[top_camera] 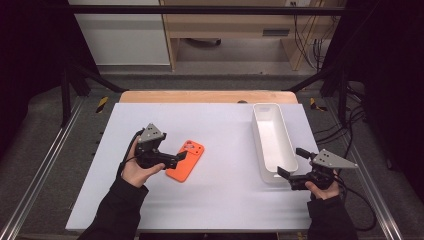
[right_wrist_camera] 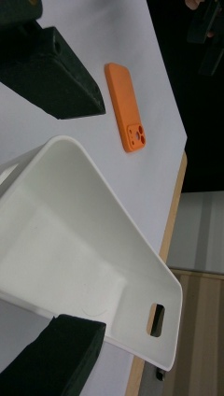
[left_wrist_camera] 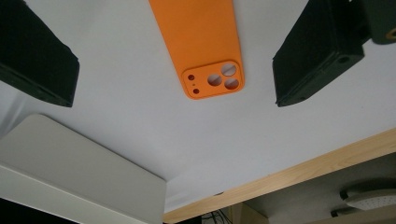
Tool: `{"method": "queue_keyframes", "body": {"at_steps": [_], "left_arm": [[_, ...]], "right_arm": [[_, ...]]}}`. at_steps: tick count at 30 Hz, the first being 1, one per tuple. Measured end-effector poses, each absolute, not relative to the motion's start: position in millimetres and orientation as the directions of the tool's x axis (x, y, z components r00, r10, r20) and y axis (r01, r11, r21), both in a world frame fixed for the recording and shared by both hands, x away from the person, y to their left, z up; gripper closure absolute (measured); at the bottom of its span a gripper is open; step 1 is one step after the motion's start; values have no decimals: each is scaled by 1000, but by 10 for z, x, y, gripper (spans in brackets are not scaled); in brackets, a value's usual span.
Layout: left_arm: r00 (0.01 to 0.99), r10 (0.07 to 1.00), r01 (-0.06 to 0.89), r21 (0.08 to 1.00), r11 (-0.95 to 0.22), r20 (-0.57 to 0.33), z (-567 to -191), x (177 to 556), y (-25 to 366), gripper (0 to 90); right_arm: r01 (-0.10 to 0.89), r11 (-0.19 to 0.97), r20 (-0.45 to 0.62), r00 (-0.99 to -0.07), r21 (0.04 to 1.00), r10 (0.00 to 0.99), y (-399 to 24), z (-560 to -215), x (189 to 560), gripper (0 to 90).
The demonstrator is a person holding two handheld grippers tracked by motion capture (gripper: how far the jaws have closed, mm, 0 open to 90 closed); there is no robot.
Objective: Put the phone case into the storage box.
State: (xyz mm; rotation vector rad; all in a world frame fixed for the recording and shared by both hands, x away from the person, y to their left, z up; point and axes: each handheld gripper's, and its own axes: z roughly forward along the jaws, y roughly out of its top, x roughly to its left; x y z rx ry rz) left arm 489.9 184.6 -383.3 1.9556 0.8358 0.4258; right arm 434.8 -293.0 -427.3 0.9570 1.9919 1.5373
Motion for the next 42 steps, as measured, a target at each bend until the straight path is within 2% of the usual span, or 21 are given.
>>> {"method": "queue_keyframes", "body": {"at_steps": [13, 42], "left_arm": [[691, 721, 425, 837, -344, -55, -3994, 5103, 1681, 0], [675, 737, 508, 743, -437, -28, -4407, 5228, 1555, 1]], "right_arm": [[252, 141, 63, -660, 957, 749, -2927, -4269, 4345, 4], [252, 151, 57, -664, 956, 745, -2908, -4273, 4346, 4]]}}
